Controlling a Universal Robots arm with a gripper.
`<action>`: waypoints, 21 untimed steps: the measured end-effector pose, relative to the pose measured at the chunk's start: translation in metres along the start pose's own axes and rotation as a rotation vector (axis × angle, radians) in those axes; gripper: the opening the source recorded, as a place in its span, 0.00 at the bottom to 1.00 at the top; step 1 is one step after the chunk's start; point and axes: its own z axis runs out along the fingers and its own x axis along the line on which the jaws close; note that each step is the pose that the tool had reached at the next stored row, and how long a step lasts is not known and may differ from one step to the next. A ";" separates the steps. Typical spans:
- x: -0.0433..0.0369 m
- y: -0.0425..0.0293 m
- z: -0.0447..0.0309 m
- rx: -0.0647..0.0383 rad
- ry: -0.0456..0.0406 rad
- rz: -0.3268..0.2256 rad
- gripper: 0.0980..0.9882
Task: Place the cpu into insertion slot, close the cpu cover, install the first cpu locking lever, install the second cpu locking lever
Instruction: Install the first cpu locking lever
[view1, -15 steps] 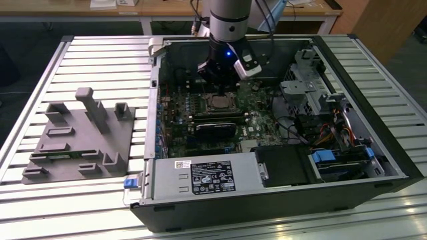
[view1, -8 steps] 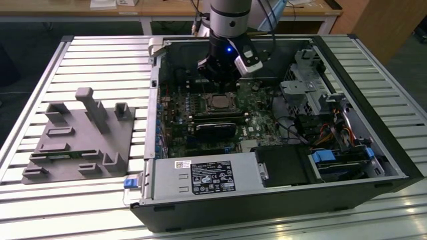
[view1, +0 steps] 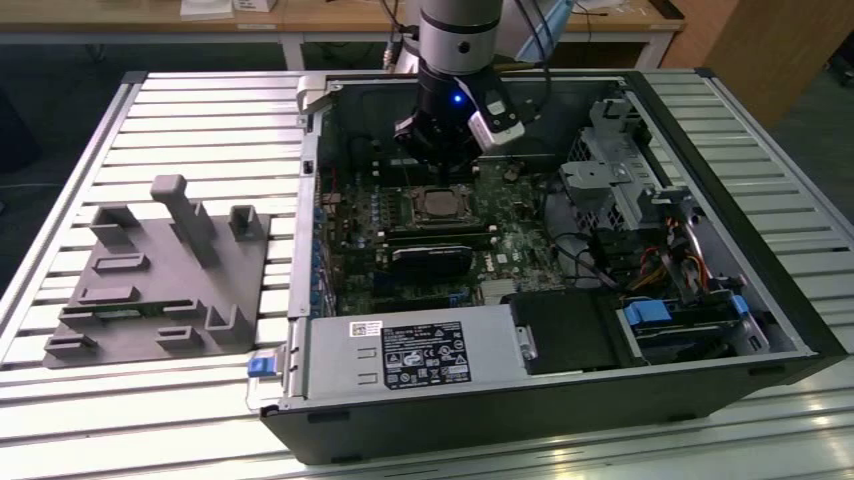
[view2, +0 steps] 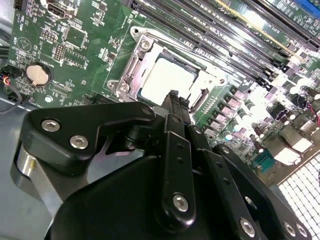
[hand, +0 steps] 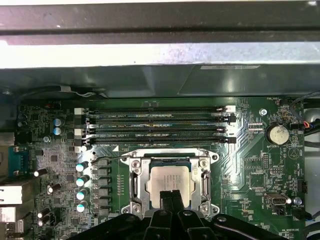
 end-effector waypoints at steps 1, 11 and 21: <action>0.0009 0.0000 0.0000 0.000 0.0001 0.000 0.02; 0.0158 -0.0005 0.0000 0.000 -0.0008 0.000 0.02; 0.0346 -0.0011 -0.0001 0.000 -0.0027 0.000 0.02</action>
